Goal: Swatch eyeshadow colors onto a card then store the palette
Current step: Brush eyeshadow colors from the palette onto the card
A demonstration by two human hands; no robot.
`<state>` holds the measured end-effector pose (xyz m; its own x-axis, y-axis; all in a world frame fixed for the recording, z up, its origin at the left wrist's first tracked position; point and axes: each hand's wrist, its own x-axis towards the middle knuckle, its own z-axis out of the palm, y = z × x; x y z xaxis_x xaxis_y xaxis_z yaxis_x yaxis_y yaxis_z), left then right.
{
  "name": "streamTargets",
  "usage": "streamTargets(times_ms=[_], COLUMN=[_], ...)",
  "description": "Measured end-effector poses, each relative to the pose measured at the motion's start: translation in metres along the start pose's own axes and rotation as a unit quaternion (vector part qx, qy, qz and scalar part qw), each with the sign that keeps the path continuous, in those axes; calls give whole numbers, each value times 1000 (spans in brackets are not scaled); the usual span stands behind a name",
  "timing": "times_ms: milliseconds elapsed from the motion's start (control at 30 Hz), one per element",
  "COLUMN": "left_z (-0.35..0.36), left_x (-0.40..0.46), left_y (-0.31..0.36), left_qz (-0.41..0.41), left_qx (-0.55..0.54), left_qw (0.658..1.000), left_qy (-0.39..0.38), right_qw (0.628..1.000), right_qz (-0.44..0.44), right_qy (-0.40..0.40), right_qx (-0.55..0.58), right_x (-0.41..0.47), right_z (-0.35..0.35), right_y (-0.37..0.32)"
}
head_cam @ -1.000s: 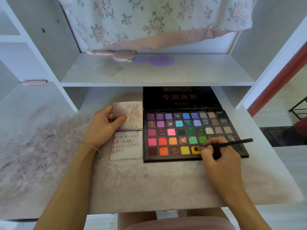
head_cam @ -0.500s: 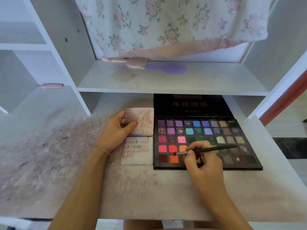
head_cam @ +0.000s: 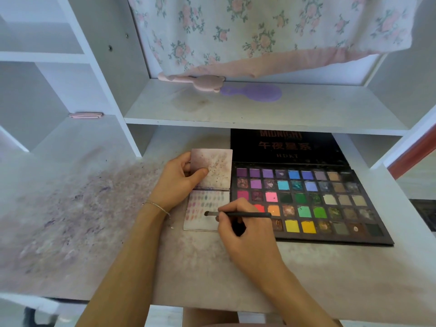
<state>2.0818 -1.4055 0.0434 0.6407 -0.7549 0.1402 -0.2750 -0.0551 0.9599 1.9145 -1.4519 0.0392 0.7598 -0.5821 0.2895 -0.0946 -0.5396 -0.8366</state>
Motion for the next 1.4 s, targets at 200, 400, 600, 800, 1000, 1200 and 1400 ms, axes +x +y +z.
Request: streamTargets(times_ms=[200, 400, 600, 800, 1000, 1200, 1400], left_z=[0, 0, -1, -1, -1, 0, -2], left_x=[1, 1, 3, 2, 2, 3, 2], left_y=[-2, -4, -5, -5, -5, -4, -6], left_qz=[3, 6, 7, 8, 11, 8, 8], left_qx=[0, 4, 7, 9, 5, 4, 9], left_qw=[1000, 1000, 1000, 1000, 1000, 1000, 1000], left_qy=[-2, -4, -1, -5, -4, -6, -6], right_qw=[1000, 999, 998, 998, 998, 998, 998], right_qz=[2, 0, 3, 5, 6, 7, 1], right_qy=[-6, -18, -32, -26, -33, -32, -30], right_qx=[-15, -39, -50, -56, -55, -56, -63], right_x=[0, 1, 0, 1, 1, 1, 2], right_z=[0, 2, 2, 3, 3, 3, 3], right_y=[1, 2, 3, 3, 3, 3, 3])
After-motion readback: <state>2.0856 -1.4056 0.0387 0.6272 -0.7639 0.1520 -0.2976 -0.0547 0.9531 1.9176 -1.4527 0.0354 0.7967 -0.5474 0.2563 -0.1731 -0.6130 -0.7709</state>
